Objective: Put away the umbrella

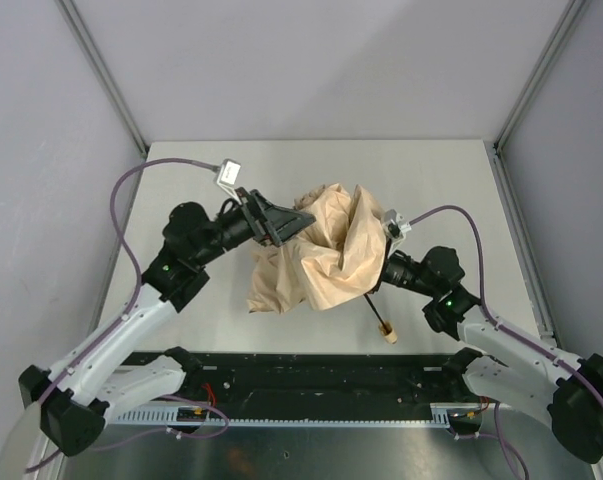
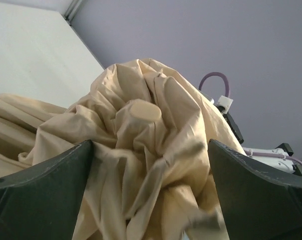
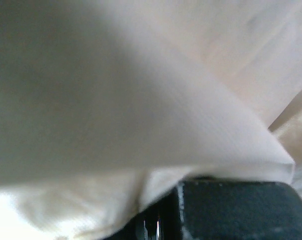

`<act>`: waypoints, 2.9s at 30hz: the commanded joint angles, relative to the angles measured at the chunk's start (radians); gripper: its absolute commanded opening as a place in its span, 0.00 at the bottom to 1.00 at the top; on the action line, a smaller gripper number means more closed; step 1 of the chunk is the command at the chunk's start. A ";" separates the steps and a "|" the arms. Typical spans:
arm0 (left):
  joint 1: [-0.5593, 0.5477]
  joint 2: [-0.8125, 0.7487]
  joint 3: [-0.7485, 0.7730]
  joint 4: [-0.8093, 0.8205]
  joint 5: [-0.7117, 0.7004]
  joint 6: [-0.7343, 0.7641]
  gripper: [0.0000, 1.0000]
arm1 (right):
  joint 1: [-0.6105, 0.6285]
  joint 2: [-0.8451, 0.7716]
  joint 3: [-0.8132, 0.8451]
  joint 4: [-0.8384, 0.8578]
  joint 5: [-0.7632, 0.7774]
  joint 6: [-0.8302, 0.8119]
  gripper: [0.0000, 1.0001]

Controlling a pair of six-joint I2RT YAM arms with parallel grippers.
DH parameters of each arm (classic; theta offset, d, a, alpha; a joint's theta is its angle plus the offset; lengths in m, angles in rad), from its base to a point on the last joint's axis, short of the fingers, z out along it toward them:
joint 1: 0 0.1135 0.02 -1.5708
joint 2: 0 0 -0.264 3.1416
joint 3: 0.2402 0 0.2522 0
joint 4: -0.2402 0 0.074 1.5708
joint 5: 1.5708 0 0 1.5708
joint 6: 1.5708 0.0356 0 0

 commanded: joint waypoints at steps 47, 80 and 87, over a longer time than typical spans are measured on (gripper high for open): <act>0.094 0.004 -0.091 0.341 -0.074 0.180 0.00 | 0.357 -0.162 0.440 -0.753 0.657 0.180 0.71; 0.051 -0.120 -0.248 0.429 -0.626 -0.169 0.00 | 0.373 0.105 0.164 0.303 0.444 0.455 0.03; 0.058 -0.063 -0.233 0.478 -0.616 -0.134 0.00 | 0.380 0.102 0.206 0.446 0.117 0.726 0.00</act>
